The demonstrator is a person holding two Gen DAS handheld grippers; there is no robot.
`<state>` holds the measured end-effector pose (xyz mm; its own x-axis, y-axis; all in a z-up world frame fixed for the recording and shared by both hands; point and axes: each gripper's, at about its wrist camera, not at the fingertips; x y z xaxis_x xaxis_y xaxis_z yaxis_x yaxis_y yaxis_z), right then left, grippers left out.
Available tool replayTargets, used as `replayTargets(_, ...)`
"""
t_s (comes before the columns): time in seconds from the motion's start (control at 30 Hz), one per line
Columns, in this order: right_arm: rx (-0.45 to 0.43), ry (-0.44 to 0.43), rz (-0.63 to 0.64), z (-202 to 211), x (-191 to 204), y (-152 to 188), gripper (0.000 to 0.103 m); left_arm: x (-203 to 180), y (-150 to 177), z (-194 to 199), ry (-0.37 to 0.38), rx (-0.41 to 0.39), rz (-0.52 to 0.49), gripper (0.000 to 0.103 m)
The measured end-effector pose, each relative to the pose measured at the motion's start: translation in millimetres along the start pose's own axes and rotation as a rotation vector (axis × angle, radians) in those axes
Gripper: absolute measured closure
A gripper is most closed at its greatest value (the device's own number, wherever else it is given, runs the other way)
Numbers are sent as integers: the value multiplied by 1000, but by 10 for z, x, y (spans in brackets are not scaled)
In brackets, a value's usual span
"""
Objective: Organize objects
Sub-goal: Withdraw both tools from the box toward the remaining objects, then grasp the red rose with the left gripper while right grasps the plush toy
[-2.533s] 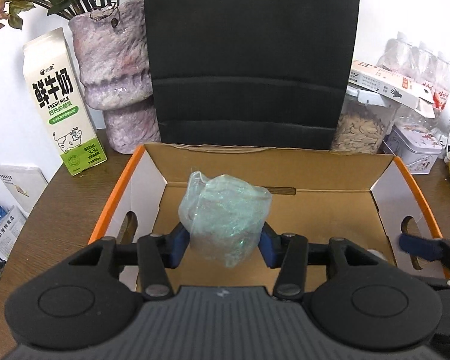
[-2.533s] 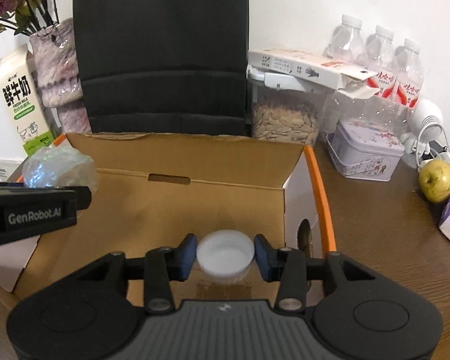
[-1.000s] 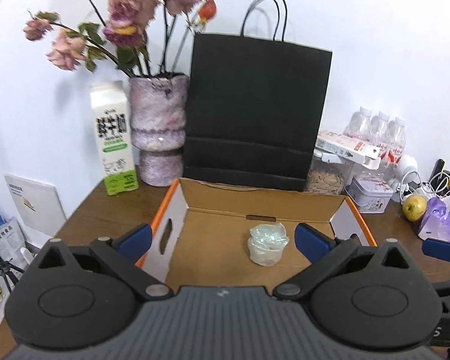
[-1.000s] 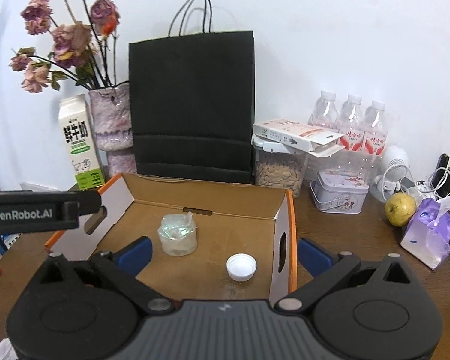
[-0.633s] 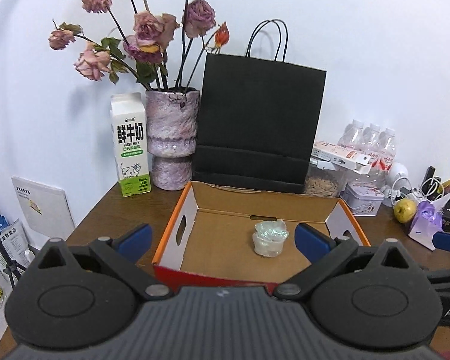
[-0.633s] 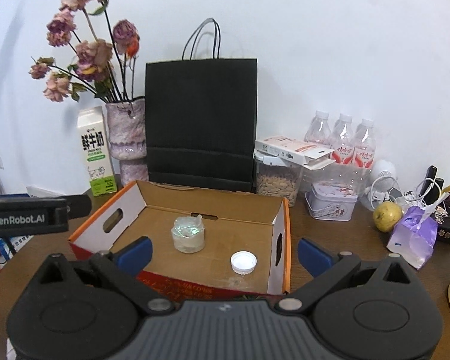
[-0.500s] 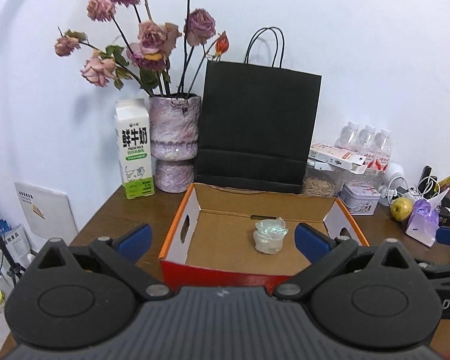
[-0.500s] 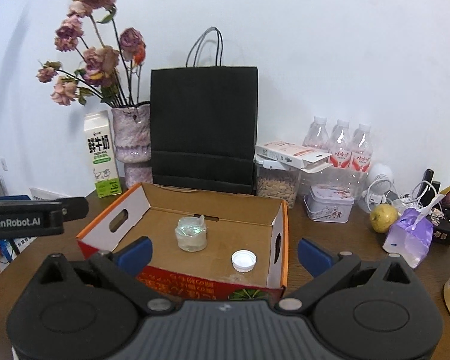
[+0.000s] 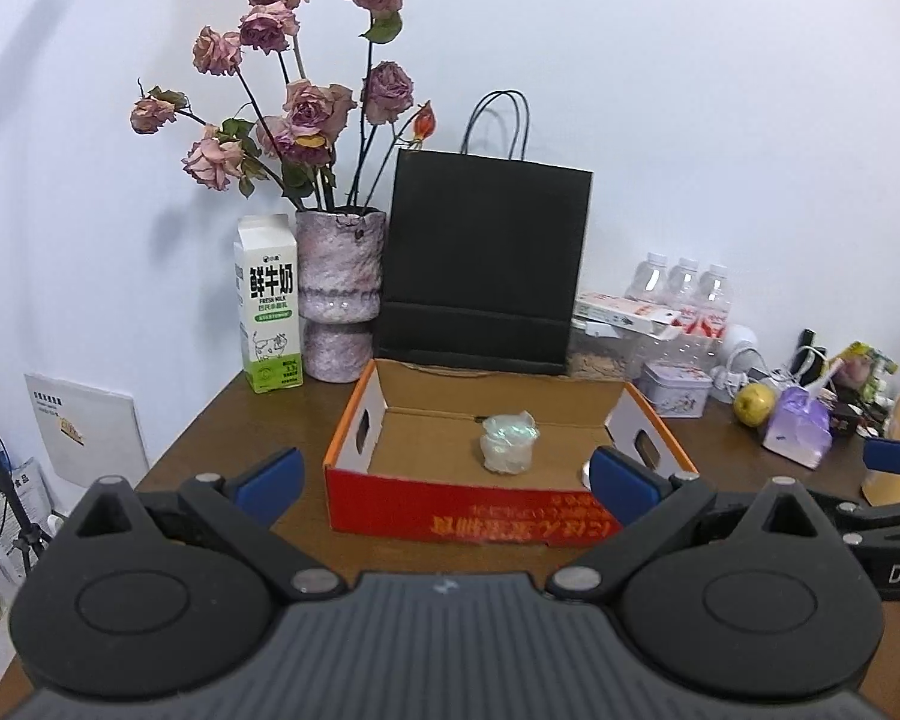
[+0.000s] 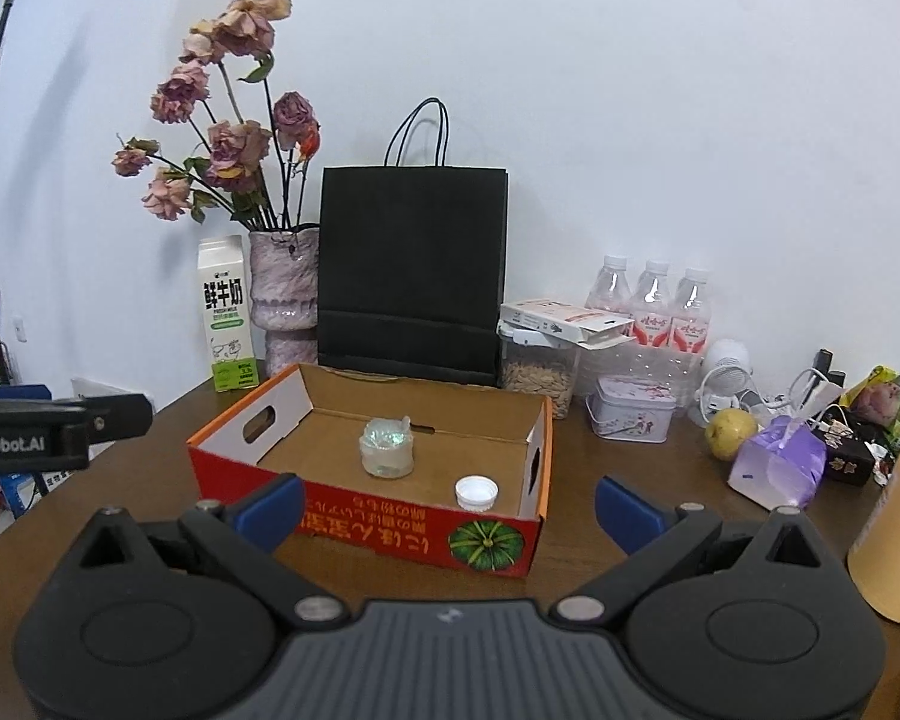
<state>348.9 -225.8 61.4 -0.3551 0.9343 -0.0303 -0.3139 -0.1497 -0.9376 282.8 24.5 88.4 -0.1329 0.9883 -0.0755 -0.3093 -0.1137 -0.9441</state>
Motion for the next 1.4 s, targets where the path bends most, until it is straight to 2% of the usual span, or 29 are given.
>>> replayTargets(0.33, -31, -10, 20, 450, 2, 273, 0, -13, 212, 384, 62, -12, -18, 0)
replayTargets(0.73, -36, -33, 15, 789, 53, 606, 0, -32, 487, 747, 74, -51, -48, 0)
replayTargets(1.03, -28, -25, 9, 878, 55, 780, 0, 12, 719, 807, 71, -30, -54, 0)
replayTargets(1.27, -12, 12, -1, 896, 41, 947, 0, 79, 836, 787, 53, -27, -56, 0)
replayTargets(1.4, -17, 9, -13, 927, -9, 1080, 0, 127, 898, 791, 68, -15, -36, 0)
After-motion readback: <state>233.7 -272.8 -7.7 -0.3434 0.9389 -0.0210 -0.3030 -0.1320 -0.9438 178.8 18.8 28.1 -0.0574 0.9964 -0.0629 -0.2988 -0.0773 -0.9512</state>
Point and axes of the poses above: each gripper's, at about its wrist camera, not at the fingertips, and z roughly against the way its jaws point, x to its left, y to its underside, and after that the axes turned 3 degrees about -x, right-handed
